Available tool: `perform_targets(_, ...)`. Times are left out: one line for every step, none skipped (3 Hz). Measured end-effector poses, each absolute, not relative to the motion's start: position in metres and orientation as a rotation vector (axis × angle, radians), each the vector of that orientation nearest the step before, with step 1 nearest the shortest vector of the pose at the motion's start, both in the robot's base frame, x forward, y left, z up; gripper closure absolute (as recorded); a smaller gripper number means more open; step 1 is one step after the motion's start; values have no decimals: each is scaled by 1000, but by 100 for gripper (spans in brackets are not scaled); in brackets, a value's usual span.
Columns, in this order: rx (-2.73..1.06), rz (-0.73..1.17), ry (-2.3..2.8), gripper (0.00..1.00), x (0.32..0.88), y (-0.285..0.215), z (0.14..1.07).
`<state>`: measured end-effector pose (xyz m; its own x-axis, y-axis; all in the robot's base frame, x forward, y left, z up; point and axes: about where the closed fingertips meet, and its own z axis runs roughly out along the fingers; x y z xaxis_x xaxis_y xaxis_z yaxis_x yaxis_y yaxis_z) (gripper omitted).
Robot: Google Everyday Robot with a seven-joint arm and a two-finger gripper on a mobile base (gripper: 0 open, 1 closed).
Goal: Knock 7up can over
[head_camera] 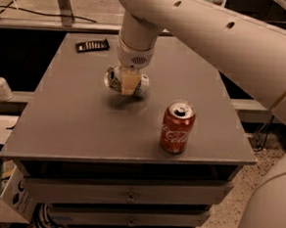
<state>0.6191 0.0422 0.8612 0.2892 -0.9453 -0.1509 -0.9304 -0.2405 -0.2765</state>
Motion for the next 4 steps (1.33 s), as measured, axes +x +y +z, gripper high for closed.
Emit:
perform_targets(-2384, -204, 1642, 100, 617, 34, 860)
perform_targets(-2381, -209, 1644, 82, 618, 33, 860)
perform_targets(-2382, -211, 1643, 58, 618, 33, 860)
perform_targets(-2382, -212, 1643, 35, 618, 33, 859)
